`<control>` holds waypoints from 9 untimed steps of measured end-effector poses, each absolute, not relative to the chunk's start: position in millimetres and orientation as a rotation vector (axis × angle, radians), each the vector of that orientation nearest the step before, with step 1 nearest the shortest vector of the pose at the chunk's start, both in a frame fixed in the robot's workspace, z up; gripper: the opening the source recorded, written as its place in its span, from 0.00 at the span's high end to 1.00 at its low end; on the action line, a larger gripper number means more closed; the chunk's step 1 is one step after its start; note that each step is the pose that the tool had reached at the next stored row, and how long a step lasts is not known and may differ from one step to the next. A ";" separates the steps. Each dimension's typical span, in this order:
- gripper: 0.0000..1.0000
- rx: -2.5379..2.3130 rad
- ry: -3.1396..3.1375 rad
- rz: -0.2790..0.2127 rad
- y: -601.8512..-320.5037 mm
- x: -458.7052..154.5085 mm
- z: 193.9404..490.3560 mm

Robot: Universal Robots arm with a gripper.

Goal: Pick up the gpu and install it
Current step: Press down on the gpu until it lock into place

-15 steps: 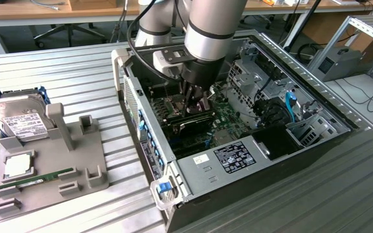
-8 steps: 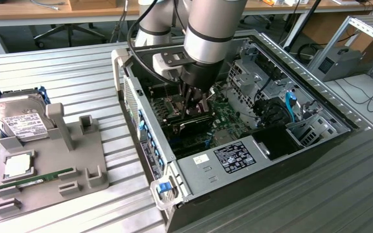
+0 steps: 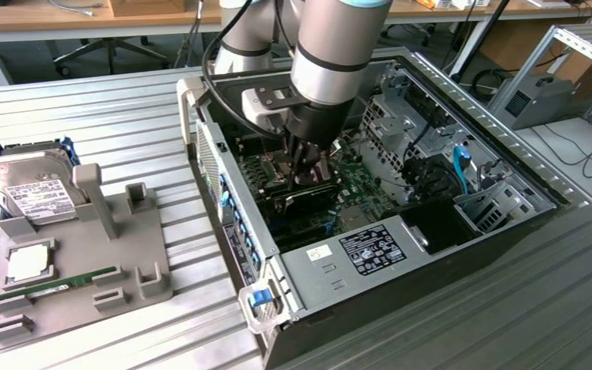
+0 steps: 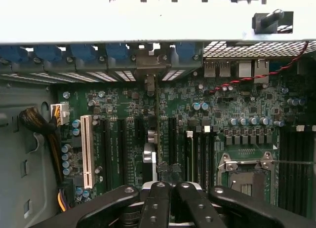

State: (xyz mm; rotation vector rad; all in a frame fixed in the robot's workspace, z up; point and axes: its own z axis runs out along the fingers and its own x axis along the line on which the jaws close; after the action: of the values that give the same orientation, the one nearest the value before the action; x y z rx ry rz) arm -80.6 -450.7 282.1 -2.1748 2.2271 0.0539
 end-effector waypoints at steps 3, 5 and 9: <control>0.89 -2.175 2.227 0.054 -450.9 -80.7 280.9; 0.89 -2.175 2.227 0.054 -451.1 -80.7 279.8; 0.89 -2.175 2.227 0.054 -451.2 -80.7 277.8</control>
State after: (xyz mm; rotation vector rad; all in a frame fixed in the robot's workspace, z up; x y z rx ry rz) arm -80.7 -451.2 277.8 -2.1748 2.2271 0.0540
